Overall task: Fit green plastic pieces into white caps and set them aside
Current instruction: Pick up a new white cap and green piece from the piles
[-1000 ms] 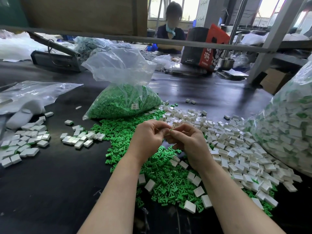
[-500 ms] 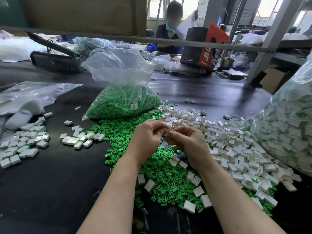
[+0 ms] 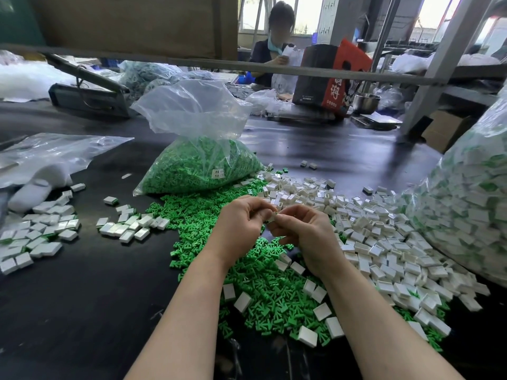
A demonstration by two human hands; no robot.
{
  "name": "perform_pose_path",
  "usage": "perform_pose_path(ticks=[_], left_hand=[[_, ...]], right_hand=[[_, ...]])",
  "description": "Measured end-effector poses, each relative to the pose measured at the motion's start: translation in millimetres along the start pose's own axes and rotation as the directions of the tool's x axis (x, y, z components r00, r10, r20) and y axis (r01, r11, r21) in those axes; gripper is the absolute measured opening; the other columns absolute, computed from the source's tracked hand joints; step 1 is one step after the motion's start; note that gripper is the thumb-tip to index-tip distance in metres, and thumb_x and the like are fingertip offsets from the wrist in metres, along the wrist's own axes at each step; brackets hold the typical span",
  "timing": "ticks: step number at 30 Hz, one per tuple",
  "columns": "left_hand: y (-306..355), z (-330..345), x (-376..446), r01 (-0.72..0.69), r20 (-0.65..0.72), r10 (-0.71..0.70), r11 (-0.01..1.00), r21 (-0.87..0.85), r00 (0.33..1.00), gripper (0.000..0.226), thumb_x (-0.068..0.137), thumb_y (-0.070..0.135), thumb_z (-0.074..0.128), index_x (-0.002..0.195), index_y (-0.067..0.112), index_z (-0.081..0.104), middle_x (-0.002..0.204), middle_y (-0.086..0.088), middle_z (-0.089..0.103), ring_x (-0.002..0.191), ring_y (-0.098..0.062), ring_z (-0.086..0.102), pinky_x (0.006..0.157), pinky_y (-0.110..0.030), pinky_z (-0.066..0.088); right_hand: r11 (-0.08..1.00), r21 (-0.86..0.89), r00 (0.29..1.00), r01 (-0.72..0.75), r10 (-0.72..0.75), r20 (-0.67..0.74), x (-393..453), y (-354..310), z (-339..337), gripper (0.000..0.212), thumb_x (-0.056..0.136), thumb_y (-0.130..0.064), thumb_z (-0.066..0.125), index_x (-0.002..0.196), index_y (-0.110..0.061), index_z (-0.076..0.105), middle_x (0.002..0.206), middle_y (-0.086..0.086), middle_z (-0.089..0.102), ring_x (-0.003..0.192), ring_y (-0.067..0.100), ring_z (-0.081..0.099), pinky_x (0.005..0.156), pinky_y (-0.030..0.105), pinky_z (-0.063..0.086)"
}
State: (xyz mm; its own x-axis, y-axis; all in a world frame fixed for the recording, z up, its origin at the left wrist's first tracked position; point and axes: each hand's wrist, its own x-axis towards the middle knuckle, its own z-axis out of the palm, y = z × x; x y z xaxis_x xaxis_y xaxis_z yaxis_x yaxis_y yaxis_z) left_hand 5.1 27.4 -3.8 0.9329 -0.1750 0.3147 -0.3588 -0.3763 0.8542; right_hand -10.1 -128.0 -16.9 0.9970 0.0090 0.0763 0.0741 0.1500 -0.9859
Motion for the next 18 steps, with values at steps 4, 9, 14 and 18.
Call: perform_pose_path(ticks=[4, 9, 14, 18], left_hand=[[-4.8, -13.7, 1.1, 0.027, -0.12, -0.019, 0.997, 0.068, 0.993, 0.01, 0.091, 0.011, 0.067, 0.092, 0.016, 0.075, 0.075, 0.013, 0.067, 0.059, -0.004, 0.06, 0.049, -0.017, 0.046], [-27.3, -58.3, -4.9, 0.302, -0.574, -0.083, 0.905, 0.299, 0.815, 0.012, 0.093, 0.017, 0.064, 0.098, 0.013, 0.075, 0.089, -0.006, 0.074, 0.068, -0.019, 0.059, 0.061, -0.027, 0.042], [-47.5, -88.6, -16.2, 0.698, -0.787, -0.225, 0.636, 0.328, 0.574, 0.019, 0.093, 0.022, 0.056, 0.1, 0.019, 0.073, 0.104, -0.014, 0.068, 0.096, -0.036, 0.06, 0.084, -0.041, 0.033], [-50.8, -87.8, -18.1, 0.762, -0.789, -0.254, 0.533, 0.367, 0.559, 0.016, 0.088, 0.024, 0.061, 0.099, 0.025, 0.074, 0.107, -0.011, 0.067, 0.106, -0.035, 0.056, 0.094, -0.043, 0.029]], right_hand=[[0.974, -0.22, 0.999, 0.045, -0.039, 0.031, 1.0, 1.5, 1.7, 0.013, 0.09, -0.008, 0.067, 0.098, 0.003, 0.067, 0.082, 0.014, 0.074, 0.067, 0.015, 0.067, 0.056, 0.023, 0.052], [0.911, -0.401, 0.995, 0.095, -0.084, 0.045, 3.0, 1.2, 4.2, 0.005, 0.092, -0.011, 0.066, 0.092, -0.007, 0.069, 0.08, 0.007, 0.074, 0.066, 0.011, 0.068, 0.056, 0.018, 0.05], [0.796, -0.589, 0.972, 0.142, -0.223, -0.068, 8.4, 0.4, 1.9, 0.005, 0.092, -0.013, 0.067, 0.089, -0.012, 0.071, 0.077, 0.001, 0.072, 0.072, 0.018, 0.071, 0.068, 0.025, 0.058], [0.609, -0.787, 0.928, 0.096, -0.341, -0.15, 10.6, -1.8, -6.8, 0.006, 0.091, -0.017, 0.067, 0.091, -0.012, 0.071, 0.078, -0.001, 0.069, 0.07, 0.012, 0.064, 0.065, 0.016, 0.05]])
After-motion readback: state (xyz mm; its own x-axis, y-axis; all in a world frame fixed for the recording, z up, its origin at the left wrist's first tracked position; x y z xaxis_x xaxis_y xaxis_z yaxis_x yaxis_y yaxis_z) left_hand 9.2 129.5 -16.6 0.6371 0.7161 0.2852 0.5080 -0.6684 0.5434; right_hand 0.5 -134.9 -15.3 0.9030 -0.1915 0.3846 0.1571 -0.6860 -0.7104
